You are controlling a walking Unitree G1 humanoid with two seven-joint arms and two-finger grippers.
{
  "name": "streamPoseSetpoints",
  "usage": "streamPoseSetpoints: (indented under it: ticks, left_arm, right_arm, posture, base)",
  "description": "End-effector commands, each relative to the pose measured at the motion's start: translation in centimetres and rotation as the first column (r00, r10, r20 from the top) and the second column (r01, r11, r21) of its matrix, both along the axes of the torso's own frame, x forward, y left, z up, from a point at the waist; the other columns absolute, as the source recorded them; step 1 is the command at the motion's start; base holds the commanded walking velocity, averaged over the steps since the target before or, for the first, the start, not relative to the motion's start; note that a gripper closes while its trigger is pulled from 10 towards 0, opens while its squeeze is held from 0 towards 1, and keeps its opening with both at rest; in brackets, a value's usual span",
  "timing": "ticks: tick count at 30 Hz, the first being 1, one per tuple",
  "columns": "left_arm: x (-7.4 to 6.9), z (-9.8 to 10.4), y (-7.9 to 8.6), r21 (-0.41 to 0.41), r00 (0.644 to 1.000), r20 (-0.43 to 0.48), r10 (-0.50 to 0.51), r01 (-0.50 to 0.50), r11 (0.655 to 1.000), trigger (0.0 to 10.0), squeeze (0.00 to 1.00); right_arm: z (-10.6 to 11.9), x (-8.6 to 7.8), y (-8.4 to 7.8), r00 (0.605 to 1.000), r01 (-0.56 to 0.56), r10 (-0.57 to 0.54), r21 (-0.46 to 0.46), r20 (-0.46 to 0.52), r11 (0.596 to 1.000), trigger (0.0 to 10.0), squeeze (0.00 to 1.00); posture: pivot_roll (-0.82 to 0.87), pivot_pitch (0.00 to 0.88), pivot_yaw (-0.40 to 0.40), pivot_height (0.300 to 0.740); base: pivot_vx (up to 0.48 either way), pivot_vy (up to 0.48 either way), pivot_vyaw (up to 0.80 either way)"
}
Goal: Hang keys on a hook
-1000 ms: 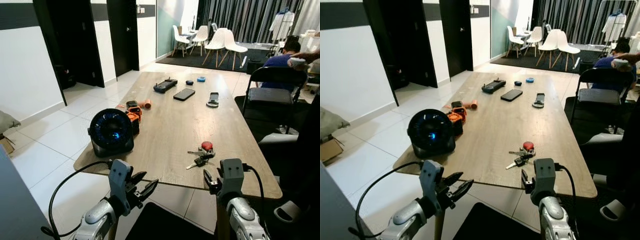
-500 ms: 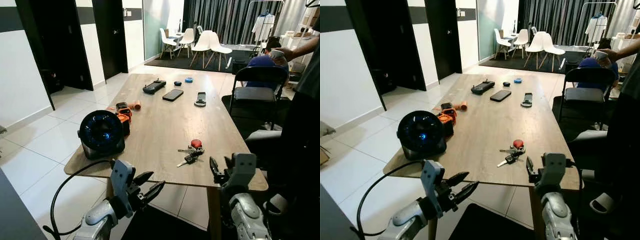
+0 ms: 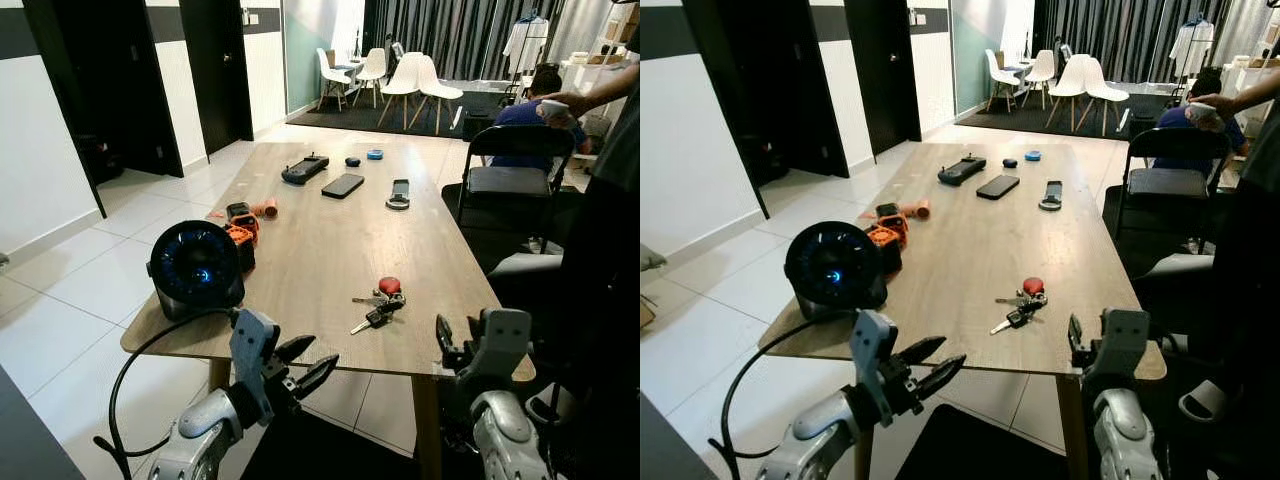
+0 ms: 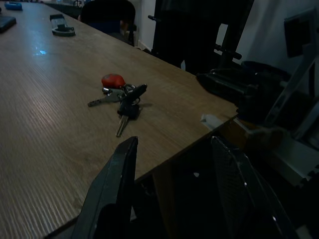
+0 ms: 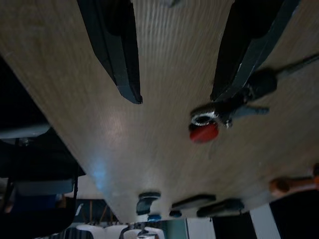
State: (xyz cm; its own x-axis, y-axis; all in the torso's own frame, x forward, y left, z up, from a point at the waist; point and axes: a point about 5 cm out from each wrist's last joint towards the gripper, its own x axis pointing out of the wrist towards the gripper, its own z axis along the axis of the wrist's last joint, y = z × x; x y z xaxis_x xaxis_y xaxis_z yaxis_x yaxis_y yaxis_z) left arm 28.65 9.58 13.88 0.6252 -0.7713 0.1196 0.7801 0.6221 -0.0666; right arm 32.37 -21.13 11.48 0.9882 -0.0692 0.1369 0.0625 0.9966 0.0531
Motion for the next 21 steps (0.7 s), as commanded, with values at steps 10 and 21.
streamPoseSetpoints:
  ticks: [10, 21]
  left_arm:
    - [-0.36, 0.21, -0.12, -0.01, 1.0, -0.014, -0.023, 0.023, 1.0, 10.0, 0.0]
    - [-0.55, 0.13, 0.02, 0.002, 0.999, -0.026, -0.023, 0.023, 1.0, 10.0, 0.0]
  right_arm:
    - [-0.86, -0.07, 0.54, 0.999, -0.019, 0.019, -0.008, -0.046, 1.0, 10.0, 0.0]
    - [-1.1, -0.19, 0.61, 0.998, -0.025, 0.024, -0.01, -0.058, 1.0, 10.0, 0.0]
  posture:
    - [0.03, 0.063, 0.025, 0.74]
    - [0.03, 0.066, 0.022, 0.74]
  base:
    - [0.364, 0.0, 0.0]
    - [0.376, 0.0, 0.0]
